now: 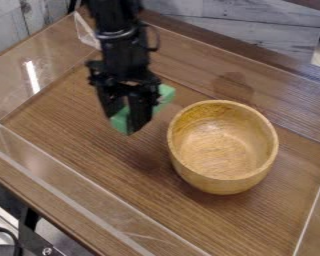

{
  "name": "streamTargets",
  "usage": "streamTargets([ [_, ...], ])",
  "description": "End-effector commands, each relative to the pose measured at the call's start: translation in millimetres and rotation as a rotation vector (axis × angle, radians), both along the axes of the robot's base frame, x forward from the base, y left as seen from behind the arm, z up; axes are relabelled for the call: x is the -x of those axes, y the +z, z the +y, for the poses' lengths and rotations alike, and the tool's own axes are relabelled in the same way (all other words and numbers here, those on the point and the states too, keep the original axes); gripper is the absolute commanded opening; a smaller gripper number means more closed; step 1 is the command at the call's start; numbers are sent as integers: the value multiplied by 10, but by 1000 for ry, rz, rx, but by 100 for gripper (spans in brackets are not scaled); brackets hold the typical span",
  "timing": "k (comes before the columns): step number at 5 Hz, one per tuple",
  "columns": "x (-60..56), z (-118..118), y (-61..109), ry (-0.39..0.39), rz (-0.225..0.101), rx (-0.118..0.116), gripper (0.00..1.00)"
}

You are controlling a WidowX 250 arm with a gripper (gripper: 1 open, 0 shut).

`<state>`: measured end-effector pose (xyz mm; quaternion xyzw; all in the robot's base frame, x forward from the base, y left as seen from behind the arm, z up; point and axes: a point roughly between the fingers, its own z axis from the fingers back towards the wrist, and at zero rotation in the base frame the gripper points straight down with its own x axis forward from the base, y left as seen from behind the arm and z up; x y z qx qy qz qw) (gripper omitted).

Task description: Put the green block in the brown bowl

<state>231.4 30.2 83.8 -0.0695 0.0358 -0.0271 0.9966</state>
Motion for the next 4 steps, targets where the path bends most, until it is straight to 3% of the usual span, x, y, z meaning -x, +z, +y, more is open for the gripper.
streamTargets([
  [1,-154,-380,308,-50,-85,-7,0],
  [3,91,-1399,260,-265,-119,-5,0],
  [4,193,-1557,307,-247,-145,-6,0],
])
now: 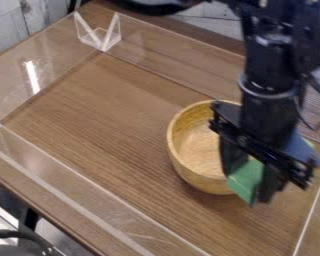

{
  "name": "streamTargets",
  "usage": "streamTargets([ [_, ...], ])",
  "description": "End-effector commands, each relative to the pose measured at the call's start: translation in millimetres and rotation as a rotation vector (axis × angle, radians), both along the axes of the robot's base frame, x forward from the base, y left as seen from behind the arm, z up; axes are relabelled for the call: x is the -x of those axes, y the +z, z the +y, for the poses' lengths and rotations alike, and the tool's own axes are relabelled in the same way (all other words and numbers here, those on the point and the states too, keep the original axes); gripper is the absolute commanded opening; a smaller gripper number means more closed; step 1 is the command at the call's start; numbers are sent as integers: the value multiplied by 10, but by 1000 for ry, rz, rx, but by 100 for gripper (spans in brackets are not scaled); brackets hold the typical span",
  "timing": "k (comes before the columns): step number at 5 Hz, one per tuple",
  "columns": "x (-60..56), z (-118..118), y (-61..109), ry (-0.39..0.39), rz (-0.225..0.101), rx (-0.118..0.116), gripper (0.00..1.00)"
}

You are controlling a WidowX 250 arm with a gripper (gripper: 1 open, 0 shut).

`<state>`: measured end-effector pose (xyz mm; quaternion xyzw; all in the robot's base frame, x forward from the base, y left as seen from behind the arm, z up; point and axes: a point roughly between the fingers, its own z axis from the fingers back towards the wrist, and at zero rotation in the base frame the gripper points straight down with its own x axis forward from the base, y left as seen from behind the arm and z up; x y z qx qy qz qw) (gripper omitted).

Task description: Put the green block in the brown bowl

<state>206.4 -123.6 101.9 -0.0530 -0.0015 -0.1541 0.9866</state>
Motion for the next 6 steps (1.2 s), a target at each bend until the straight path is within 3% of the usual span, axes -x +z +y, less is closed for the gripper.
streamTargets([
  [1,-82,135,186,53,-57,21,0],
  [3,-147,401,345,159,-85,25,0],
  [6,-193,496,287,193,-114,37,0],
])
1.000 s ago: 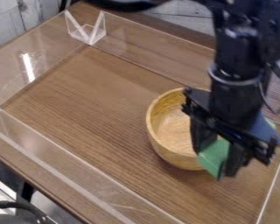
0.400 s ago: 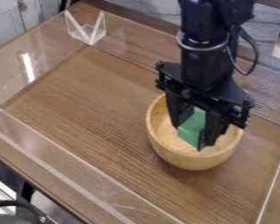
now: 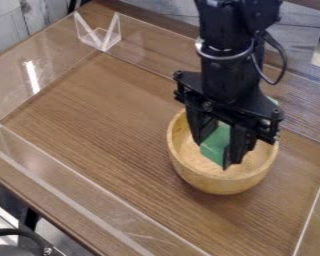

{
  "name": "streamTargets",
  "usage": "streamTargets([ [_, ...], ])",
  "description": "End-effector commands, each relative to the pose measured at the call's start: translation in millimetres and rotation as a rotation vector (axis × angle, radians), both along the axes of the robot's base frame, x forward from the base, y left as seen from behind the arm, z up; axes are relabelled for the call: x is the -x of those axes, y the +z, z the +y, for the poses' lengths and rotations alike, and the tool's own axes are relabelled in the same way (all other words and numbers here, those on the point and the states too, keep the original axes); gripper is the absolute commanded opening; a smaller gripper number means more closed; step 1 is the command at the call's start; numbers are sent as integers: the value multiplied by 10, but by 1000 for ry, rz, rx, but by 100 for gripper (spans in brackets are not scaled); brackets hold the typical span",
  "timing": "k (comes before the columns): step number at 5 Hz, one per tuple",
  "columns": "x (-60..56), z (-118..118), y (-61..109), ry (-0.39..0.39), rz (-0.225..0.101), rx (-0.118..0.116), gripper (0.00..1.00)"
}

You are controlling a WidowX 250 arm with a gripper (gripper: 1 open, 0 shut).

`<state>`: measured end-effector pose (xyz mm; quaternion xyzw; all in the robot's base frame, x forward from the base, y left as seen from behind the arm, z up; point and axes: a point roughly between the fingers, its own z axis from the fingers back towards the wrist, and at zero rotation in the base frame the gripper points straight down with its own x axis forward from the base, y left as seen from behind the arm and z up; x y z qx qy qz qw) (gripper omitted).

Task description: Put the green block in the brown bowl

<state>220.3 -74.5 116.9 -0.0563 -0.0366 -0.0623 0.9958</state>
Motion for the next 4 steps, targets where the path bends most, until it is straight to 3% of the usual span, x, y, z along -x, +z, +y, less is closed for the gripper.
streamTargets([
  [1,-68,20,106,10,-64,19,0],
  [4,-109,47,50,18,-82,30,0],
])
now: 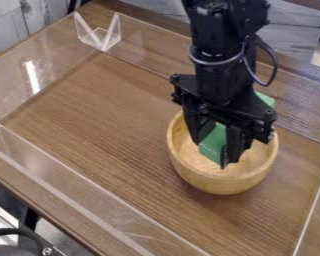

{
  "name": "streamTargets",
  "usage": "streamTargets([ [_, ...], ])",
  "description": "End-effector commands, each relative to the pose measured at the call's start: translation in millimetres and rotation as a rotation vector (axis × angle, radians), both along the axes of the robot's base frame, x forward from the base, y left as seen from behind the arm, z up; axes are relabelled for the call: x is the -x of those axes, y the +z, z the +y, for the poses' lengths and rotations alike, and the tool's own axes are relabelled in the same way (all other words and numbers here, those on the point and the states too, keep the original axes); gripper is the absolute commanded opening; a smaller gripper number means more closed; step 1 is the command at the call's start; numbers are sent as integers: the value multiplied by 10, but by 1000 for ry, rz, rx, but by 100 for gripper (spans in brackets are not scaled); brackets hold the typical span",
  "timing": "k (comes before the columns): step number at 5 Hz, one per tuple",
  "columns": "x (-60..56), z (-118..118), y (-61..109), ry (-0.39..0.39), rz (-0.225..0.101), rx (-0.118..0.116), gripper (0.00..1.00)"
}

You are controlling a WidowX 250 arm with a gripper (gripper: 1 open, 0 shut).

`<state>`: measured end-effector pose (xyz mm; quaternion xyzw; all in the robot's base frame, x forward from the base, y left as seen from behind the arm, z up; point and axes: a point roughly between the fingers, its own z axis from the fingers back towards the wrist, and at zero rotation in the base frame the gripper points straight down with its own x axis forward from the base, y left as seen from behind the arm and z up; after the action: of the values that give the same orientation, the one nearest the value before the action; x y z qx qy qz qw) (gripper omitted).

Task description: Put the green block in the brown bowl

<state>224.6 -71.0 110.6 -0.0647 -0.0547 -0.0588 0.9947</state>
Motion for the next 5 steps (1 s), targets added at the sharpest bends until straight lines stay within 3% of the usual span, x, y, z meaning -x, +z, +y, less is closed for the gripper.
streamTargets([
  [1,-81,13,90,10,-52,14,0],
  [5,-126,23,15,12,-56,26,0],
])
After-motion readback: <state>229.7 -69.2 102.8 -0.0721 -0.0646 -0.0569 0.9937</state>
